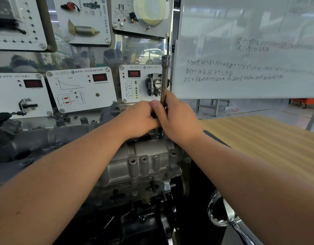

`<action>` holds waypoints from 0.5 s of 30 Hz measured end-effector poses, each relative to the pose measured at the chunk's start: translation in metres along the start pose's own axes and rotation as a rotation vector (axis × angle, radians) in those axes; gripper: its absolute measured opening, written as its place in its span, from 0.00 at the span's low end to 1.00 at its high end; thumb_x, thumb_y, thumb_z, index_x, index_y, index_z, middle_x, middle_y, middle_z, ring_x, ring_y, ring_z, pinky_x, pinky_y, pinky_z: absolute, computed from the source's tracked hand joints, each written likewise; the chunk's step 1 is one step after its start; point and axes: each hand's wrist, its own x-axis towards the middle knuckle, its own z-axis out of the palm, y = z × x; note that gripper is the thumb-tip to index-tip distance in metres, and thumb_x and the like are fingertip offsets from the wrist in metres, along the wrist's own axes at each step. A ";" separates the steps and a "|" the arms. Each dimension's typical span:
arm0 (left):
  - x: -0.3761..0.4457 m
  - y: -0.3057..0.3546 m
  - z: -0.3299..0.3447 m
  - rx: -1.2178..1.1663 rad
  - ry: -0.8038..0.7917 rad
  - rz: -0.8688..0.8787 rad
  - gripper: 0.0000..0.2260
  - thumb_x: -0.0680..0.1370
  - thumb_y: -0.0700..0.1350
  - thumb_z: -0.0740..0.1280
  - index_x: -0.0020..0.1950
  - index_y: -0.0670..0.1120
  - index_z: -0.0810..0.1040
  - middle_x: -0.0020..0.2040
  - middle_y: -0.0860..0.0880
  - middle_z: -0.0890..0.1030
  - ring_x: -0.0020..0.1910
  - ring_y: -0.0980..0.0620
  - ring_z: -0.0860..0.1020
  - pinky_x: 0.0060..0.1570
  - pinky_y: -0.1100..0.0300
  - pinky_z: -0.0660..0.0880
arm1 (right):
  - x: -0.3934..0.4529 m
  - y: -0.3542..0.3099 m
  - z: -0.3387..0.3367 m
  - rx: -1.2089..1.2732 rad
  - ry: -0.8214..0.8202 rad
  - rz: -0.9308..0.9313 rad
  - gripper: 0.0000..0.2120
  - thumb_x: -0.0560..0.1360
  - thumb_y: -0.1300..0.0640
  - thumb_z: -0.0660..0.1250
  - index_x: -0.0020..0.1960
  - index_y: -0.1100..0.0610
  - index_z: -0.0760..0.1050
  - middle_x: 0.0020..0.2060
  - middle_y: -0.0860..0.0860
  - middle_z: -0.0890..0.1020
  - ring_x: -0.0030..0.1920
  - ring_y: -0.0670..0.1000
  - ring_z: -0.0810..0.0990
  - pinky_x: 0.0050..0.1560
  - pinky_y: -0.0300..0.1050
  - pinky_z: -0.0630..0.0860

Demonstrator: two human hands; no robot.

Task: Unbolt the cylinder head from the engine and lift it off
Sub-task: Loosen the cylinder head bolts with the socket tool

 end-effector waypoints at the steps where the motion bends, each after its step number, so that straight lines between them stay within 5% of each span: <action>1: 0.001 0.000 0.000 0.007 0.003 -0.001 0.12 0.76 0.39 0.68 0.38 0.56 0.76 0.31 0.53 0.81 0.28 0.60 0.75 0.30 0.62 0.71 | 0.000 -0.001 0.000 0.000 0.008 -0.006 0.11 0.84 0.46 0.59 0.50 0.52 0.64 0.32 0.41 0.70 0.35 0.53 0.73 0.33 0.48 0.65; 6: -0.001 0.001 0.000 -0.036 -0.001 -0.007 0.13 0.77 0.39 0.68 0.38 0.56 0.76 0.26 0.60 0.79 0.23 0.64 0.74 0.24 0.72 0.66 | 0.000 0.002 0.001 -0.007 0.011 0.045 0.13 0.85 0.49 0.58 0.44 0.54 0.64 0.30 0.45 0.69 0.34 0.55 0.72 0.34 0.48 0.62; 10: -0.003 0.001 0.000 -0.052 -0.033 0.004 0.16 0.79 0.42 0.67 0.37 0.61 0.79 0.28 0.56 0.81 0.26 0.60 0.78 0.27 0.68 0.72 | 0.003 0.002 0.002 -0.024 -0.009 0.087 0.17 0.85 0.50 0.55 0.38 0.46 0.58 0.30 0.44 0.68 0.33 0.52 0.68 0.37 0.47 0.60; 15: -0.001 0.003 -0.003 -0.021 -0.007 0.026 0.19 0.76 0.40 0.70 0.37 0.67 0.79 0.34 0.63 0.82 0.32 0.62 0.79 0.31 0.66 0.73 | -0.002 0.000 0.000 0.006 0.020 -0.021 0.08 0.84 0.50 0.58 0.50 0.52 0.65 0.31 0.40 0.67 0.34 0.52 0.71 0.33 0.47 0.61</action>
